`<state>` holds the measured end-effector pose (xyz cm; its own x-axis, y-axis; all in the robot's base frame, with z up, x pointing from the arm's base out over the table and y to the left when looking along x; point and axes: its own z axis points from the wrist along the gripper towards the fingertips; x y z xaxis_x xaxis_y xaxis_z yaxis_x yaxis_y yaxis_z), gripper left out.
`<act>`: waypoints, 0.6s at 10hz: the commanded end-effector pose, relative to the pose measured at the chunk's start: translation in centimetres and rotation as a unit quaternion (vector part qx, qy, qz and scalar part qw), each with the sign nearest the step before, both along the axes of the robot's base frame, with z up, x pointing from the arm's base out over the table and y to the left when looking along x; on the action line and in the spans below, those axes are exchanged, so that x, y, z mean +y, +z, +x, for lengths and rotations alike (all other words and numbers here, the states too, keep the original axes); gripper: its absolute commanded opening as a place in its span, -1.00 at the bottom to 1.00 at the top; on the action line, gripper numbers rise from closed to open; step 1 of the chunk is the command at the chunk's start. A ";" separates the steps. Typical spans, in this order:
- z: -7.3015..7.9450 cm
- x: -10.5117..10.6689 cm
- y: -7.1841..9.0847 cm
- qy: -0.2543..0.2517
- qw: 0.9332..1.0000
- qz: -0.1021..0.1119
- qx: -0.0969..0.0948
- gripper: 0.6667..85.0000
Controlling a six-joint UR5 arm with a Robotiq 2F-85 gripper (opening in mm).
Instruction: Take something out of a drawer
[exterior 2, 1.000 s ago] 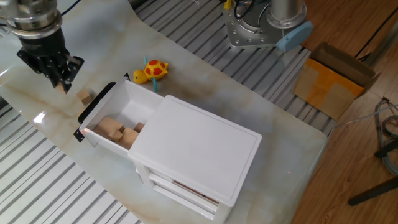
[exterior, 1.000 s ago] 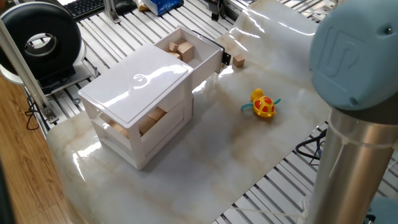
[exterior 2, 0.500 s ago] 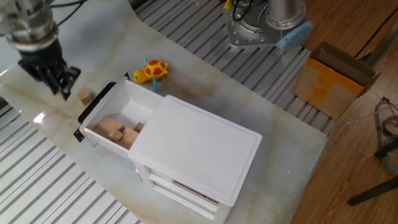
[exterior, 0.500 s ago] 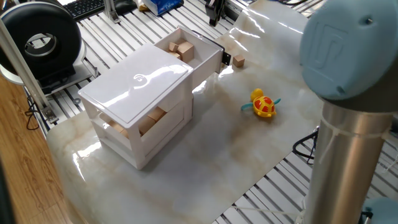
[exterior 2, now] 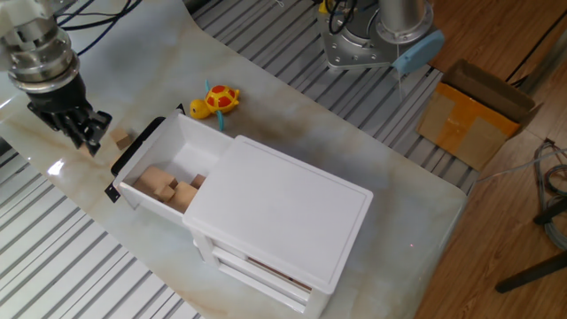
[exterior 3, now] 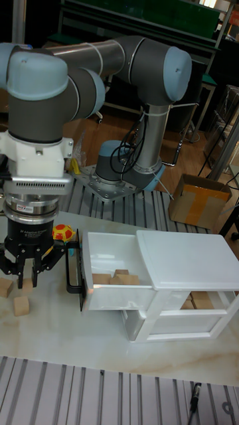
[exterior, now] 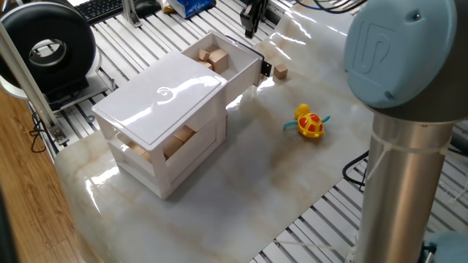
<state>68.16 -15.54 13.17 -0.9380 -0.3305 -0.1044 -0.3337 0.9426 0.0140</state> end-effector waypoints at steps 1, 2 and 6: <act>-0.3 -0.7 -2.2 -0.003 1.000 0.012 -0.010 -0.98; -0.3 -1.2 -3.0 -0.005 1.000 0.012 -0.019 -0.98; -1.4 -1.2 -3.2 -0.033 0.999 0.013 0.005 -0.98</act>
